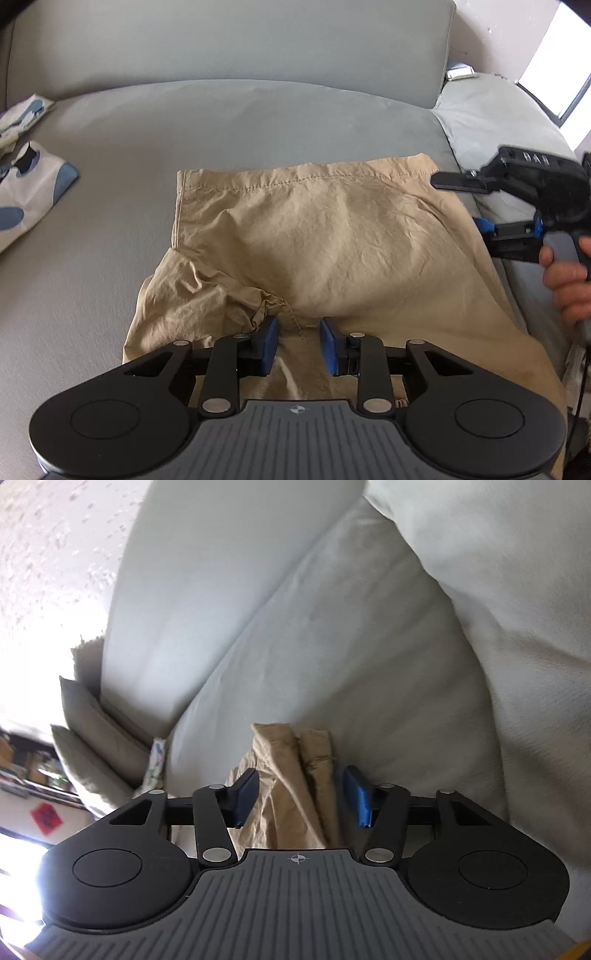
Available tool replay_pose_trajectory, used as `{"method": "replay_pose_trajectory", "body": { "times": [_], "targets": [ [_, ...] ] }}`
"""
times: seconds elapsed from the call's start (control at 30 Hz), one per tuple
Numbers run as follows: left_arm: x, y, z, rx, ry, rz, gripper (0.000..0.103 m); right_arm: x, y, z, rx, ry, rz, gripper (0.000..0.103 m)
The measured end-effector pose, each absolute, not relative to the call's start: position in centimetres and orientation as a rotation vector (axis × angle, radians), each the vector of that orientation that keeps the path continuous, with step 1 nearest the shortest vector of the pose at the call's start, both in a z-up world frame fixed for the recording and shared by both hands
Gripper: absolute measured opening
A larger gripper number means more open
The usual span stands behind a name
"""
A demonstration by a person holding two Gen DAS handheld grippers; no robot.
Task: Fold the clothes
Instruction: 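Grasp the pants fabric with the right gripper and lift it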
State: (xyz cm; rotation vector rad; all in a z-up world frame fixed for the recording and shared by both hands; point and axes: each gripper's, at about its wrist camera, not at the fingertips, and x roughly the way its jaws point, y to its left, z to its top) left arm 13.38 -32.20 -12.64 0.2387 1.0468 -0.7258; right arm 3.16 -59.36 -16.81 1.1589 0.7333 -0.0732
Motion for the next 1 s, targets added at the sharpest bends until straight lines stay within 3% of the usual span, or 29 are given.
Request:
{"method": "replay_pose_trajectory", "body": {
  "times": [0.07,0.1,0.17,0.2,0.3,0.63,0.77,0.93,1.0],
  "targets": [
    [13.4,-32.3,-12.5,0.254,1.047,-0.717,0.028,3.9,-59.1,-17.0,1.171,0.736,-0.06,0.051],
    [13.3,-32.3,-12.5,0.262,1.045,-0.716,0.028,4.5,-58.7,-17.0,1.146,0.746,-0.059,0.044],
    [13.2,-32.2,-12.4,0.271,1.034,-0.723,0.029,5.6,-57.5,-16.9,1.073,0.78,-0.095,0.01],
    [13.1,-32.1,-12.2,0.27,1.028,-0.727,0.029,5.7,-57.1,-16.7,1.06,0.774,-0.11,0.006],
    [12.5,-30.5,-10.6,0.213,1.022,-0.72,0.025,5.0,-55.3,-14.6,0.935,0.716,-0.128,0.004],
    [3.3,-18.8,-2.7,0.079,0.805,-0.679,0.025,-3.7,-45.4,-2.8,0.622,0.517,0.138,0.004],
    [0.5,-12.6,-1.0,-0.027,0.726,-0.601,0.031,-8.7,-41.0,-1.4,0.451,0.542,0.217,0.004],
    [-0.9,-6.6,0.2,-0.214,0.754,-0.613,0.031,-15.1,-35.4,0.1,0.233,0.571,0.31,0.004],
    [-1.3,-5.7,0.1,-0.236,0.761,-0.629,0.036,-17.3,-34.1,-0.8,0.163,0.632,0.316,0.004]
  ]
}}
